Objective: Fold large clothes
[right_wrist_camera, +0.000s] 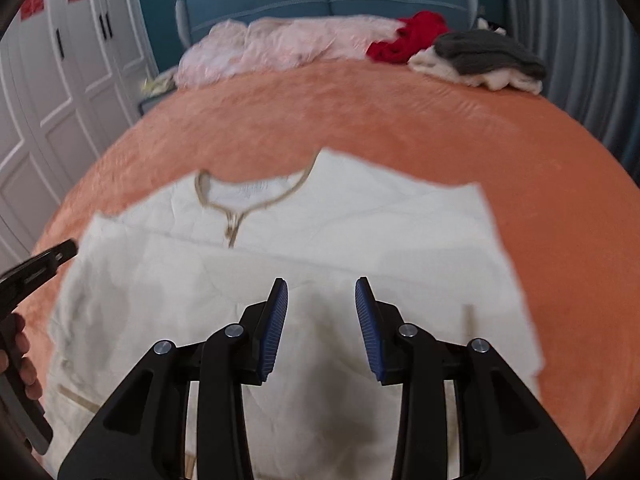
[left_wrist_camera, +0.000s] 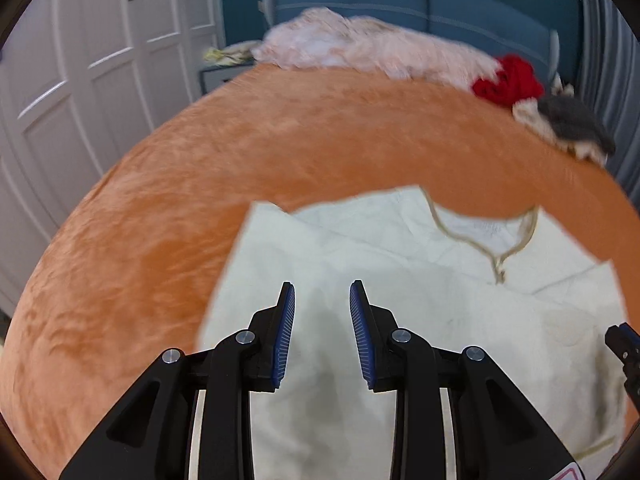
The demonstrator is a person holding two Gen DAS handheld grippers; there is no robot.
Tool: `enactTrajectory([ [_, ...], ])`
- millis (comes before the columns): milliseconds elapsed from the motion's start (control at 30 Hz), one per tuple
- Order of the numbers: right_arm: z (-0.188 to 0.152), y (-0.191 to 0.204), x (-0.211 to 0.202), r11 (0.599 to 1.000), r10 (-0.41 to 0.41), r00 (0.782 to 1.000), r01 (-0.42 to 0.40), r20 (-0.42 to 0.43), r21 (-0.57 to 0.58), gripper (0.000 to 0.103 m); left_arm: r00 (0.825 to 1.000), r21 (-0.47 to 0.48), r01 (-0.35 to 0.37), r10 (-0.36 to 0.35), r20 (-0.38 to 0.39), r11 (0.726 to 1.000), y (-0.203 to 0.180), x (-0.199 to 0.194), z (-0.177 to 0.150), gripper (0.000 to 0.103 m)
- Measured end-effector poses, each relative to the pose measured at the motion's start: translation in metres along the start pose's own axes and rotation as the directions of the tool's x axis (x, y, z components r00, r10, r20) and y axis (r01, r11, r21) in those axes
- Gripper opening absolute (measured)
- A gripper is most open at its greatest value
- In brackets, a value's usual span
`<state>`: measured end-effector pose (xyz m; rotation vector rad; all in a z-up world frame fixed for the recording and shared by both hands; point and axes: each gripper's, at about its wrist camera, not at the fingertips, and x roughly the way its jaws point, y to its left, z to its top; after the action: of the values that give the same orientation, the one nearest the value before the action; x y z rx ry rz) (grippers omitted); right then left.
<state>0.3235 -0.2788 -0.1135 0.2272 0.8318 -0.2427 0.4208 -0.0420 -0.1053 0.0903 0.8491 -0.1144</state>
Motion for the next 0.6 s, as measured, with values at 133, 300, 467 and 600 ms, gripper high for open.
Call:
enactTrajectory([
  [133, -0.026, 0.002, 0.031, 1.0, -0.019, 0.999, 0.018, -0.034, -0.024, 0.034, 0.999, 0.046, -0.025, 0.027, -0.047, 0.999, -0.018, 0.038, -0.025, 0.029],
  [300, -0.036, 0.001, 0.037, 1.0, -0.01, 1.0, 0.009, -0.011, -0.024, 0.034, 0.999, 0.019, -0.028, 0.029, -0.03, 0.999, -0.018, 0.049, -0.035, 0.029],
  [467, -0.041, 0.005, 0.039, 0.998, -0.032, 0.999, 0.033, 0.015, -0.047, 0.034, 0.999, 0.033, -0.053, 0.053, -0.012, 0.998, -0.025, 0.056, -0.041, 0.029],
  [600, -0.042, 0.005, 0.039, 0.998, -0.039, 0.999, 0.04, 0.027, -0.051, 0.034, 0.998, 0.043, -0.066, 0.067, -0.005, 0.997, -0.026, 0.058, -0.041, 0.029],
])
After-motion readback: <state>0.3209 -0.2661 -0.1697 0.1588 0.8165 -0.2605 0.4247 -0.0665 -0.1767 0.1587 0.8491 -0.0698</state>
